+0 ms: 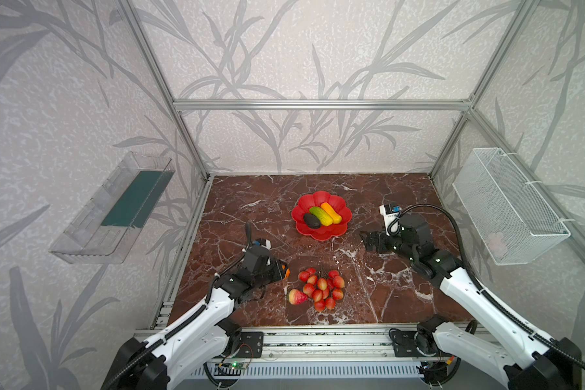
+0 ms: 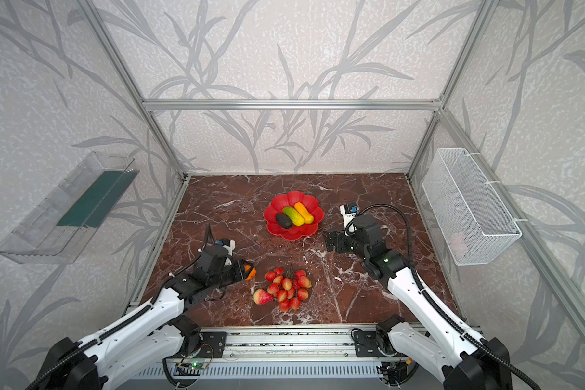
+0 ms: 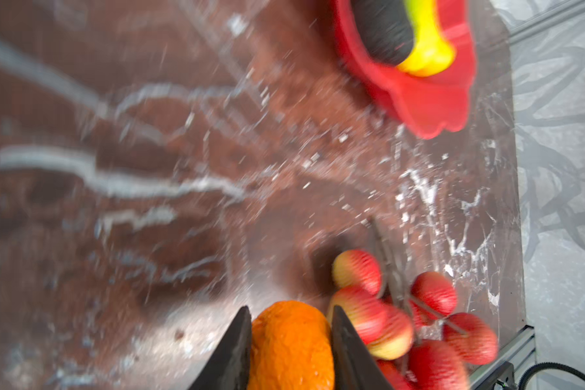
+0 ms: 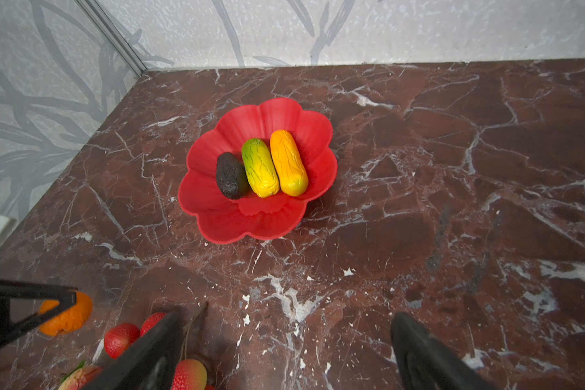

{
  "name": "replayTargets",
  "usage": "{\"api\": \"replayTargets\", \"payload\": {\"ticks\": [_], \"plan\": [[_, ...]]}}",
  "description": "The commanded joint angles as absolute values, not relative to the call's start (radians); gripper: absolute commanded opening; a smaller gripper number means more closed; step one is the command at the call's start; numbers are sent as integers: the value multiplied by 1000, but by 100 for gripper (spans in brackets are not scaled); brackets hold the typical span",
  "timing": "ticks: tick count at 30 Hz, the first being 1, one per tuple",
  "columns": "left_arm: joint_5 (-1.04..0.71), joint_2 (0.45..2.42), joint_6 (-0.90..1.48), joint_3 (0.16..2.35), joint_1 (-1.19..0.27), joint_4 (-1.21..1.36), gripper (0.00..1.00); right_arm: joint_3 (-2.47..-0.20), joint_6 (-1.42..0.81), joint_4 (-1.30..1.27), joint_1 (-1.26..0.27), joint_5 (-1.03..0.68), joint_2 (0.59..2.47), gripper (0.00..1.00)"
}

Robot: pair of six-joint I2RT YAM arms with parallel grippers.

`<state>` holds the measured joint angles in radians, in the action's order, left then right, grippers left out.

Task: Place and organize the fake fruits in the fruit bowl
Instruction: 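Grasp the orange with the left gripper while the right arm draws back, then place the orange in the bowl with the left gripper and withdraw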

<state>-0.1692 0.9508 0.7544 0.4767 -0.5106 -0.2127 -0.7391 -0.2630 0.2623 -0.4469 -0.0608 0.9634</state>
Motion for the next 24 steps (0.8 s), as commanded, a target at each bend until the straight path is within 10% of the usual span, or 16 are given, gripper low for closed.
{"api": "replayTargets", "payload": {"ticks": [1,21,24], "plan": [[-148,1093,620,657,-513,-210,37,-711,-276,316,-450,-67,921,96],[-324,2013,513,1440,-525,-236,35,-617,-290,482,-451,-63,722,96],[-330,2015,535,1435,-530,-222,53,-617,-284,473,-451,-61,726,96]]}}
